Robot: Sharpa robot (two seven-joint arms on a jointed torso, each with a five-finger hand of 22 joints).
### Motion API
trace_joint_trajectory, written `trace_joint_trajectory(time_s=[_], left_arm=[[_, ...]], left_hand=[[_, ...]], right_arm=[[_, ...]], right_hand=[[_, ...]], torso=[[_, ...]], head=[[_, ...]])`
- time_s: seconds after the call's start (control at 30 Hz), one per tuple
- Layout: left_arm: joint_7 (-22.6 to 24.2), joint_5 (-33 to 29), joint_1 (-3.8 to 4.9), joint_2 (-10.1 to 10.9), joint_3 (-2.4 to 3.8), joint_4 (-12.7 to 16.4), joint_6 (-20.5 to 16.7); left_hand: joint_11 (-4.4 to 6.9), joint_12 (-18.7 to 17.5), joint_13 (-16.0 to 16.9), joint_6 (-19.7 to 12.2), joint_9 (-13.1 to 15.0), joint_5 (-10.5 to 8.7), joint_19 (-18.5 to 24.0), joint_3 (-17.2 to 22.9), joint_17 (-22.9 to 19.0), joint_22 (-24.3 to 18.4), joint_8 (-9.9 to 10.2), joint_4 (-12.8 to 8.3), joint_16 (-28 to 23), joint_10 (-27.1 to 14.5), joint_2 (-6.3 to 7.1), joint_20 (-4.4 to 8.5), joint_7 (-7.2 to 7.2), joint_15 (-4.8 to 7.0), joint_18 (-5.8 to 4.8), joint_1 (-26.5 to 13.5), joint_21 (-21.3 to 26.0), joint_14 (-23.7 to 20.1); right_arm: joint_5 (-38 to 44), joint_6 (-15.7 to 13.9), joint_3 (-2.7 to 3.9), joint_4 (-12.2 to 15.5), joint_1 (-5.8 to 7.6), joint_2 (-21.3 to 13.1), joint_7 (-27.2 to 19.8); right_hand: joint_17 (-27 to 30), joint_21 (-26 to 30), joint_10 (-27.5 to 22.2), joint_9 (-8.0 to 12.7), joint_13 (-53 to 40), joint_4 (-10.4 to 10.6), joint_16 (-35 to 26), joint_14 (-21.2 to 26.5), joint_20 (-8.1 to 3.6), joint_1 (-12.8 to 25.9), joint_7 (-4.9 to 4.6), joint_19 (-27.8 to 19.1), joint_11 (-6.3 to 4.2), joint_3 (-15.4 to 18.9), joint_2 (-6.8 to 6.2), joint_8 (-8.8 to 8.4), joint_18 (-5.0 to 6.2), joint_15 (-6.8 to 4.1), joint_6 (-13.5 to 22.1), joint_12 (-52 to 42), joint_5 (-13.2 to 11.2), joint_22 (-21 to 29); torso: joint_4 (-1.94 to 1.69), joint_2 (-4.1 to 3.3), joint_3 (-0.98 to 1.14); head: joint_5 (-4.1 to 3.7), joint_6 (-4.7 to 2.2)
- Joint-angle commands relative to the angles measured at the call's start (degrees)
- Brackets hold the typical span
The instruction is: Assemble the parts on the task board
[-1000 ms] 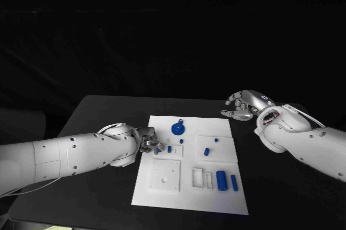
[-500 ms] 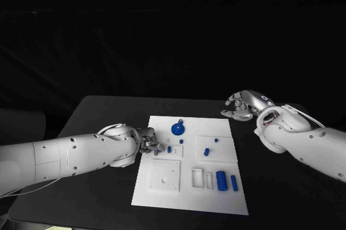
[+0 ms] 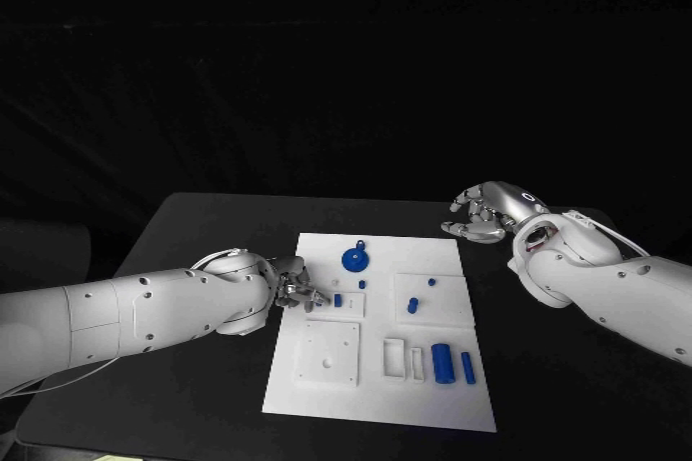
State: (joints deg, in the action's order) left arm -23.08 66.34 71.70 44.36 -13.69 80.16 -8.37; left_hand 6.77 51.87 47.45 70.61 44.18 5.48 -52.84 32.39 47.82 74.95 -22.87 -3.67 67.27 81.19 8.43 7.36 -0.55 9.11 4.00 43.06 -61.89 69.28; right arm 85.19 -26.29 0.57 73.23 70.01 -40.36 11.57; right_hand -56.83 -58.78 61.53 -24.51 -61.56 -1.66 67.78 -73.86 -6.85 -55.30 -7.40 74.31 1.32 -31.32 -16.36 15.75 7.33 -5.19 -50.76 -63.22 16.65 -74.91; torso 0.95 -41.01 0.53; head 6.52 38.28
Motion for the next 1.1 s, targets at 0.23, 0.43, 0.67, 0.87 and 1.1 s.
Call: trace_joint_trajectory(time_s=[0.23, 0.43, 0.67, 0.87, 1.1], left_arm=[[-1.0, -0.4, -0.12, 0.5, -0.08, -0.5, -1.0], [-0.7, -1.8, -0.12, 0.9, 0.00, -0.2, -2.4], [1.9, -7.5, -0.10, 1.8, 0.45, 0.5, -7.1], [4.6, -13.4, -0.06, 2.1, 0.72, 0.4, -10.6], [6.8, -17.8, -0.06, 2.3, 1.53, 0.0, -13.3]], left_hand=[[-0.37, 0.4, -0.4, -1.2, -0.4, -0.74, -0.2, 1.8, -0.3, 0.4, -0.4, 5.3, 0.5, -0.2, 4.41, 6.95, 0.16, 0.15, 0.62, 1.1, -0.1, -0.2], [-0.41, 0.4, -0.5, -1.5, -0.6, -2.18, -0.3, 2.4, -0.4, 0.2, -0.2, 7.5, 0.4, -0.3, 6.35, 7.01, 0.23, 0.26, 0.67, 0.7, 0.0, -0.3], [-0.52, 0.2, -0.7, -1.8, -0.6, -2.40, -0.2, 2.4, -0.5, 0.2, -0.3, 10.2, 0.3, -0.4, 7.66, 7.04, 0.34, 0.42, 0.64, 1.3, -0.1, -0.5], [-1.47, -1.9, -1.6, -5.4, -1.1, -2.56, 1.8, -0.2, -1.4, -0.3, 1.1, 12.1, -1.6, -3.0, 8.45, 6.62, 1.42, 0.11, 0.20, 2.3, 1.4, -2.8], [-2.53, -3.7, -2.3, -8.7, -1.7, -2.67, 3.7, -3.0, -2.1, -0.9, 2.4, 13.5, -3.1, -5.2, 8.48, 6.08, 2.59, -0.80, -0.40, 4.4, 3.0, -4.9]], right_arm=[[0.2, 0.3, 0.02, 0.0, -0.12, -0.1, -0.6], [0.2, 0.3, 0.02, 0.0, -0.18, -0.1, -0.6], [0.2, 0.3, 0.02, 0.0, -0.25, -0.2, -0.6], [0.1, 0.3, 0.02, 0.1, -0.26, -0.2, -0.6], [0.1, 0.2, 0.02, 0.1, -0.27, -0.3, -0.6]], right_hand=[[-0.1, 0.3, -0.3, 0.0, 0.1, 0.3, -0.3, -0.4, -0.48, -0.6, -0.40, -0.1, -0.07, 0.1, 0.05, 0.32, 7.67, 0.11, 0.1, -0.4, 0.2, -0.5], [-0.1, 0.3, -0.3, 0.0, 0.1, 0.3, -0.3, -0.4, -0.48, -0.6, -0.40, -0.1, -0.07, 0.1, 0.05, 0.32, 7.67, 0.11, 0.1, -0.4, 0.2, -0.5], [-0.1, 0.3, -0.3, 0.0, 0.1, 0.4, -0.3, -0.4, -0.48, -0.6, -0.40, -0.1, -0.07, 0.1, 0.05, 0.32, 7.67, 0.11, 0.1, -0.4, 0.3, -0.5], [-0.1, 0.3, -0.3, 0.0, 0.1, 0.4, -0.3, -0.4, -0.48, -0.6, -0.40, -0.1, -0.07, 0.1, 0.05, 0.32, 7.67, 0.11, 0.1, -0.4, 0.3, -0.5], [-0.1, 0.3, -0.3, 0.0, 0.1, 0.4, -0.3, -0.4, -0.48, -0.6, -0.40, -0.1, -0.07, 0.1, 0.05, 0.31, 7.67, 0.11, 0.1, -0.4, 0.3, -0.5]], torso=[[-0.02, 0.03, -0.05], [-0.04, 0.02, -0.06], [-0.06, 0.03, -0.06], [-0.09, 0.02, -0.01], [-0.04, 0.00, -0.01]], head=[[-0.10, -0.11], [-0.18, -0.19], [-0.21, -0.32], [-0.21, -0.38], [-0.16, -0.47]])
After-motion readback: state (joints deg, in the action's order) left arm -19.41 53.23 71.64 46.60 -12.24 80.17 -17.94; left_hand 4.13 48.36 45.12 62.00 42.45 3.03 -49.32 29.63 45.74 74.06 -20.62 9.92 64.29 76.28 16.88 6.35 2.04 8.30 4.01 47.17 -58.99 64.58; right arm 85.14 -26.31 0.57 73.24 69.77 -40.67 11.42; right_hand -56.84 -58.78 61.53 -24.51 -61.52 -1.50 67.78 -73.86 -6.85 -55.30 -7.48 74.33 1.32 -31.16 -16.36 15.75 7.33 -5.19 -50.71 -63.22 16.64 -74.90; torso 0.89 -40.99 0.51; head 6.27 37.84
